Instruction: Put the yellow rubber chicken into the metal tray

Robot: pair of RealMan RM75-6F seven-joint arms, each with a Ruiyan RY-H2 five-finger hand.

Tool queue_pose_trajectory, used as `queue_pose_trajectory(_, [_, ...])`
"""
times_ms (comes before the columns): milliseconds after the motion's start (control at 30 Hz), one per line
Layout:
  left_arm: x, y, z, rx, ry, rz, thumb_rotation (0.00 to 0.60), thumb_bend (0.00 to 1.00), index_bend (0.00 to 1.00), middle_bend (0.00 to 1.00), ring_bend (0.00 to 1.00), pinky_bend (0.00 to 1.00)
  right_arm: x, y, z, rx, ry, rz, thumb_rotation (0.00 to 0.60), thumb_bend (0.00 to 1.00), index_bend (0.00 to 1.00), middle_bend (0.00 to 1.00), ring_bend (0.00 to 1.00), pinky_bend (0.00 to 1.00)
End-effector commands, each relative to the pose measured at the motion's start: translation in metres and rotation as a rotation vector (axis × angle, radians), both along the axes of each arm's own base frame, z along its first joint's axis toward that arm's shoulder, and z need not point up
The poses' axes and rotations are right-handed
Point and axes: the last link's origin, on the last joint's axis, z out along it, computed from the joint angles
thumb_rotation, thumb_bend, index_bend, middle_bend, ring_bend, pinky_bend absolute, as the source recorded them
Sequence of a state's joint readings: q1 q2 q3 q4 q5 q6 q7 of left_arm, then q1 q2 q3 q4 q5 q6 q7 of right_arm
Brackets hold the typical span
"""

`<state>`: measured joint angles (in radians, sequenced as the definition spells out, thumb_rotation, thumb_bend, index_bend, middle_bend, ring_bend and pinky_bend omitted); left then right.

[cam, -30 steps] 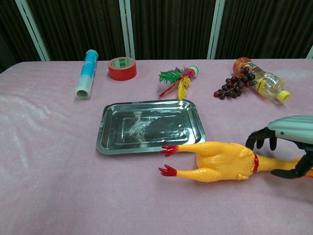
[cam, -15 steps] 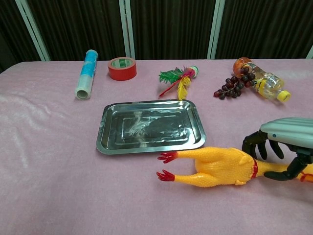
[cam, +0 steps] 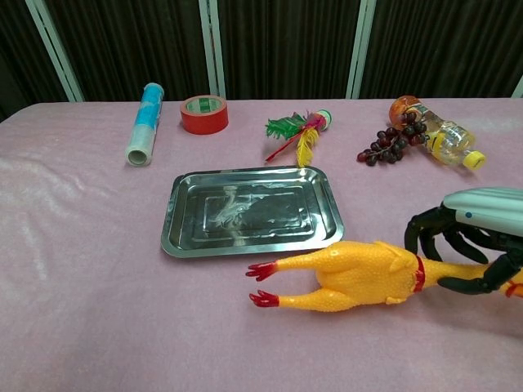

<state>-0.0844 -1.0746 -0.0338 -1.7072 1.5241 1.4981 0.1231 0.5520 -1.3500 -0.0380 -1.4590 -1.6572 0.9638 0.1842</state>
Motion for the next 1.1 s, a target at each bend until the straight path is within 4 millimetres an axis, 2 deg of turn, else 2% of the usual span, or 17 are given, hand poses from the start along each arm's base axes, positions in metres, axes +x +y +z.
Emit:
queue_pose_trajectory(33, [0.005, 0.002, -0.003, -0.022, -0.005, -0.022, 0.600, 0.03, 0.02, 0.00, 0.00, 0.00, -0.002, 0.003, 0.013, 0.000, -0.057, 0.007, 0.600, 0.81, 1.00, 0.75, 0.75, 0.87])
queue_pose_trajectory(400, [0.037, 0.018, -0.025, -0.137, -0.080, -0.126, 0.600, 0.03, 0.07, 0.04, 0.01, 0.01, 0.005, 0.004, 0.044, 0.001, -0.231, -0.009, 0.600, 0.82, 1.00, 0.77, 0.77, 0.88])
queue_pose_trajectory(533, [0.065, 0.028, -0.037, -0.190, -0.190, -0.179, 0.600, 0.03, 0.11, 0.08, 0.03, 0.04, 0.015, 0.002, 0.049, -0.021, -0.274, 0.009, 0.600, 0.83, 1.00, 0.77, 0.77, 0.88])
queue_pose_trajectory(667, [0.097, 0.041, -0.046, -0.260, -0.290, -0.231, 0.600, 0.03, 0.16, 0.13, 0.09, 0.11, 0.025, -0.002, 0.048, -0.049, -0.275, 0.031, 0.600, 0.83, 1.00, 0.77, 0.77, 0.88])
queue_pose_trajectory(767, [0.124, 0.051, -0.049, -0.287, -0.352, -0.271, 0.600, 0.03, 0.17, 0.14, 0.10, 0.13, 0.033, -0.004, 0.046, -0.068, -0.277, 0.041, 0.600, 0.83, 1.00, 0.77, 0.77, 0.88])
queue_pose_trajectory(933, [0.164, 0.066, -0.055, -0.327, -0.371, -0.319, 0.600, 0.03, 0.16, 0.13, 0.10, 0.13, 0.045, -0.008, 0.042, -0.096, -0.286, 0.044, 0.600, 0.83, 1.00, 0.77, 0.77, 0.88])
queue_pose_trajectory(1100, [0.193, 0.080, -0.067, -0.411, -0.323, -0.314, 0.600, 0.03, 0.18, 0.11, 0.10, 0.13, 0.052, -0.013, 0.038, -0.120, -0.274, 0.038, 0.600, 0.84, 1.00, 0.77, 0.77, 0.88])
